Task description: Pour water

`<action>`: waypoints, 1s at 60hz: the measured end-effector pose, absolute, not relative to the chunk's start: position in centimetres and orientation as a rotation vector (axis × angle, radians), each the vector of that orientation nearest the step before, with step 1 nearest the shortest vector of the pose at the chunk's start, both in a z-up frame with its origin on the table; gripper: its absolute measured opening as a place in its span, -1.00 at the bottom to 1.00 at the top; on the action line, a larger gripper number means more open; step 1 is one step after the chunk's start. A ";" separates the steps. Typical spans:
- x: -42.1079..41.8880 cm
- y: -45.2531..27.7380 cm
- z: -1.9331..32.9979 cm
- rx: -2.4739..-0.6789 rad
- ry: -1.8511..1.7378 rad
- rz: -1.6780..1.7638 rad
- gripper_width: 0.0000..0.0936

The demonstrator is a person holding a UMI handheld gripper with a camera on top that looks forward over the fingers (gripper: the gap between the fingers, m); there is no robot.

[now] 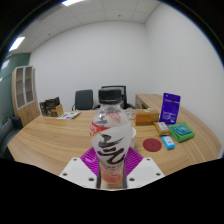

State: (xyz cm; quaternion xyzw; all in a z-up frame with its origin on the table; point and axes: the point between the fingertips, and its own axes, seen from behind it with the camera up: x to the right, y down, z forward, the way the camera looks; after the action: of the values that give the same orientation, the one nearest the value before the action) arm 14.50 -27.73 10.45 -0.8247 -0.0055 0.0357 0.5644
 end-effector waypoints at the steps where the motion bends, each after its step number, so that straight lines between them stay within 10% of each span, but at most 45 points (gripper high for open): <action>1: 13.9 -27.6 11.0 -1.940 -0.006 0.104 -0.39; 25: 2.2 -19.8 23.8 -1.651 0.690 1.129 -0.39; 60: 4.7 -13.1 18.1 -1.245 1.434 1.843 -0.39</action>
State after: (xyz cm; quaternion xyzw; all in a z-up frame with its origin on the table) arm 4.69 -13.12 18.15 -0.4560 0.5253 0.6753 0.2451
